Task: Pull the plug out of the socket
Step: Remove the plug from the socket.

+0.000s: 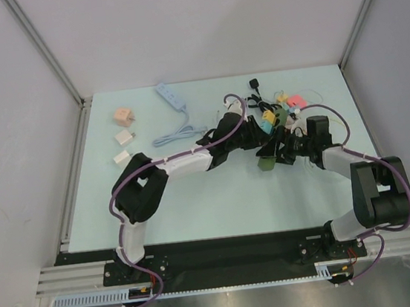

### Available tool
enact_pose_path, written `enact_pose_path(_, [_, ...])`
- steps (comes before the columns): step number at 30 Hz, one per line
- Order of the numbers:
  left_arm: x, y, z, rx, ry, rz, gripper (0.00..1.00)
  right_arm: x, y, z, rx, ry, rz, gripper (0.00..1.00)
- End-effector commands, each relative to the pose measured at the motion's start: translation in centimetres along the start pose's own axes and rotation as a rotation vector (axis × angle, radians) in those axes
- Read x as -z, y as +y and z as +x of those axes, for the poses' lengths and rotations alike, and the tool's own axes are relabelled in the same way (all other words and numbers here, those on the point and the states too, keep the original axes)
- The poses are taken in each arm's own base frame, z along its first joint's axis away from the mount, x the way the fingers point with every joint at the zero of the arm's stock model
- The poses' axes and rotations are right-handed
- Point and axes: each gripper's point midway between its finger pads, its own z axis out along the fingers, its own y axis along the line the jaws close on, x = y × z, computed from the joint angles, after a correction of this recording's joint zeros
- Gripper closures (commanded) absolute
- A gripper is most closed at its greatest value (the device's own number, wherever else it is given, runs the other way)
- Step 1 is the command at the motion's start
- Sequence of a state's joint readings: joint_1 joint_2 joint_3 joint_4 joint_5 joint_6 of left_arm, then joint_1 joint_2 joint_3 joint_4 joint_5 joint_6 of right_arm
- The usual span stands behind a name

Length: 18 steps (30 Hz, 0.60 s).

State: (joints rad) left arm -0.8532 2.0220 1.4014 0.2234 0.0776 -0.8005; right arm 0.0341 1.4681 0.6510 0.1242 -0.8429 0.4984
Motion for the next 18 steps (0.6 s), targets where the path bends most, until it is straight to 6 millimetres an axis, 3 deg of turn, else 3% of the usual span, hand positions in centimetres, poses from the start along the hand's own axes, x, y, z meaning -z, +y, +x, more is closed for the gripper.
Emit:
enact_pose_path(1, [1.9, -10.1, -7.1, 0.019, -0.222, 0.265, 1.0, -0.5, -0.6, -1.2, -0.038, -0.044, 0.062, 0.19])
enact_pose_path(6, [1.7, -11.2, -7.1, 0.035, -0.229, 0.289, 1.0, -0.6, -1.1, -1.4, -0.045, -0.048, 0.09, 0.3])
enact_pose_path(7, [1.7, -11.5, -6.8, 0.036, -0.225, 0.295, 1.0, -0.5, -1.2, -1.5, -0.039, -0.054, 0.093, 0.43])
enact_pose_path(9, [1.8, -11.9, -6.7, 0.036, -0.224, 0.301, 1.0, -0.2, -1.8, -1.8, -0.048, -0.067, 0.105, 0.57])
enact_pose_path(10, [1.8, -12.0, -6.5, 0.035, -0.222, 0.303, 1.0, 0.0, -2.1, -1.9, -0.051, -0.07, 0.108, 0.72])
enact_pose_path(12, [2.2, -12.0, -6.5, 0.034, -0.226, 0.302, 1.0, 0.8, -3.0, -2.7, -0.069, -0.098, 0.118, 0.86])
enact_pose_path(13, [2.3, -11.9, -6.5, 0.035, -0.227, 0.301, 1.0, 1.1, -3.2, -2.9, -0.071, -0.106, 0.121, 1.0])
enact_pose_path(17, [3.7, -12.0, -7.2, 0.046, -0.261, 0.298, 1.0, 2.6, -4.3, -4.0, -0.073, -0.151, 0.147, 1.0])
enact_pose_path(18, [3.8, -11.3, -6.6, 0.059, -0.256, 0.284, 1.0, 2.9, -4.5, -4.0, -0.068, -0.155, 0.159, 1.0])
